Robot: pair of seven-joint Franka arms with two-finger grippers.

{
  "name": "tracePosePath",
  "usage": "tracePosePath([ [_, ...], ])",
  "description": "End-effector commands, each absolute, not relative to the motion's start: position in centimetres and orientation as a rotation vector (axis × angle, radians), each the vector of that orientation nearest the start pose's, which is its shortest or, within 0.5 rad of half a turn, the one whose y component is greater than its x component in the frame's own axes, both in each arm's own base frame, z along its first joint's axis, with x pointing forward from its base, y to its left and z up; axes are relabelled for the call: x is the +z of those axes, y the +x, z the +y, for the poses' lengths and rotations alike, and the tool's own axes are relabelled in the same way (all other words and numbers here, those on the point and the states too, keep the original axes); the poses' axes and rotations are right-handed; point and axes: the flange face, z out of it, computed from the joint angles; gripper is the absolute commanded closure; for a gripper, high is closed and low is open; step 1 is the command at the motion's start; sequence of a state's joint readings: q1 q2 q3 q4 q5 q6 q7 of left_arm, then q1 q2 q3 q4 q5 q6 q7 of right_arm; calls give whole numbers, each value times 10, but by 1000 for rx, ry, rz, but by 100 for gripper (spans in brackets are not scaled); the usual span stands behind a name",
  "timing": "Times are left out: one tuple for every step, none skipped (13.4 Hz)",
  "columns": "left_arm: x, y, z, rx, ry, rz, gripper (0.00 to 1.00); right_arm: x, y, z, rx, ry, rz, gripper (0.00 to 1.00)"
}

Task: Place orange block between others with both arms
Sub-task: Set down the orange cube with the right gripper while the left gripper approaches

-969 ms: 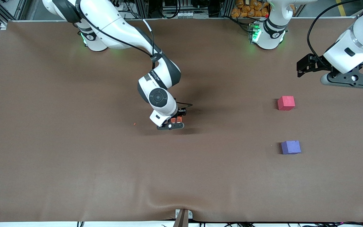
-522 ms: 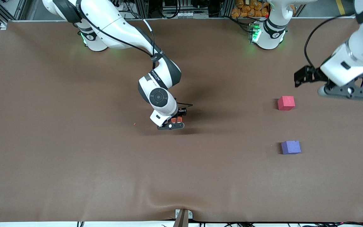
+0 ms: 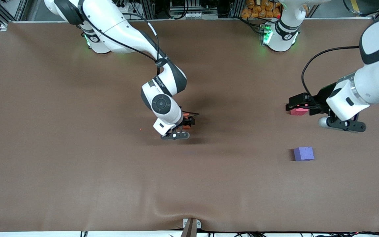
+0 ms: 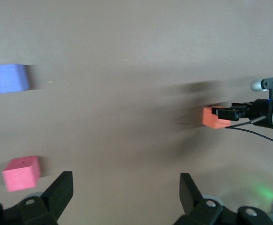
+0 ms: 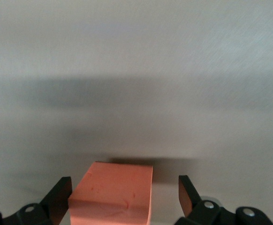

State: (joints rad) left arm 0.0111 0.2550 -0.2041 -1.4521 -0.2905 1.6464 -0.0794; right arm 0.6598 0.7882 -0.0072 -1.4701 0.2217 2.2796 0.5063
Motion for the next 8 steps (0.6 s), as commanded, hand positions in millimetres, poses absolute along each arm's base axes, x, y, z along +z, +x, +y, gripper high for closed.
tracePosePath([
  [539,621,-160,183,-3513,156,0,249,595,429,90,-2943,55,0],
  [534,621,-169,208,-3530,165,0,264,598,426,117,-2951,52,0],
  [524,621,-185,229,-3524,196,0,279,603,419,164,-2959,62,0],
  [512,626,-198,217,-3523,188,0,295,607,408,228,-2978,63,0],
  [507,629,-208,191,-3522,146,0,318,611,396,269,-2986,71,0],
  [502,629,-217,196,-3525,125,0,341,616,379,301,-2989,91,0],
  [494,632,-225,185,-3530,123,0,370,619,359,315,-2987,115,0],
  [482,632,-242,190,-3530,154,0,400,623,337,307,-2982,142,0],
])
